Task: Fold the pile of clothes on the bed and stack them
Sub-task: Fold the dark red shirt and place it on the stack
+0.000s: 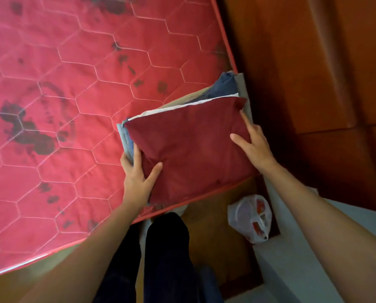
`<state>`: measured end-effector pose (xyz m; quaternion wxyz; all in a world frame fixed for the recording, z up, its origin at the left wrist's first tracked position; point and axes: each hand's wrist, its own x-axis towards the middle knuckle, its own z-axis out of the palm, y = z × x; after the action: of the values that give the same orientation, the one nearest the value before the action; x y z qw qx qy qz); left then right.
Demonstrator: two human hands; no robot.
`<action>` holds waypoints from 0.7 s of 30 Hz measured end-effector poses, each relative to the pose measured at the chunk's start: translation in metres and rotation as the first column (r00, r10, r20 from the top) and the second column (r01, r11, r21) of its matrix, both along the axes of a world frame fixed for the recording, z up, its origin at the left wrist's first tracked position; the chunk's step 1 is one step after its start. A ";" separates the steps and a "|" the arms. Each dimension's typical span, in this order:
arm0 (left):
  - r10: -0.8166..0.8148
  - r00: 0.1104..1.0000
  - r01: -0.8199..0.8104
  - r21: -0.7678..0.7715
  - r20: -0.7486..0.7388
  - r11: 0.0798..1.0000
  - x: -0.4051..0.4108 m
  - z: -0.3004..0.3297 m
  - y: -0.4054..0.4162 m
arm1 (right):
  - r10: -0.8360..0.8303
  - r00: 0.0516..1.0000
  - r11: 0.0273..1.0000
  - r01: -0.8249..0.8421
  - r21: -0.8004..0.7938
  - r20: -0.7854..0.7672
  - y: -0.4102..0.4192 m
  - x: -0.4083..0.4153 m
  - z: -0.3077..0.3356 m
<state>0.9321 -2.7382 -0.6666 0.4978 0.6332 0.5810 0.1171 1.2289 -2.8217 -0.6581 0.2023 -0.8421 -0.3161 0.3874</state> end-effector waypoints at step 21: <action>-0.208 0.752 0.549 0.420 -0.626 0.723 0.065 -0.001 -0.001 | 0.529 0.554 0.789 -0.600 -0.131 0.643 0.035 -0.077 -0.017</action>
<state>0.9969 -2.7387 -0.6671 0.1096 0.8691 0.4823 -0.0031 1.1523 -2.7870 -0.6754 -0.0123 -0.7634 -0.6383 0.0976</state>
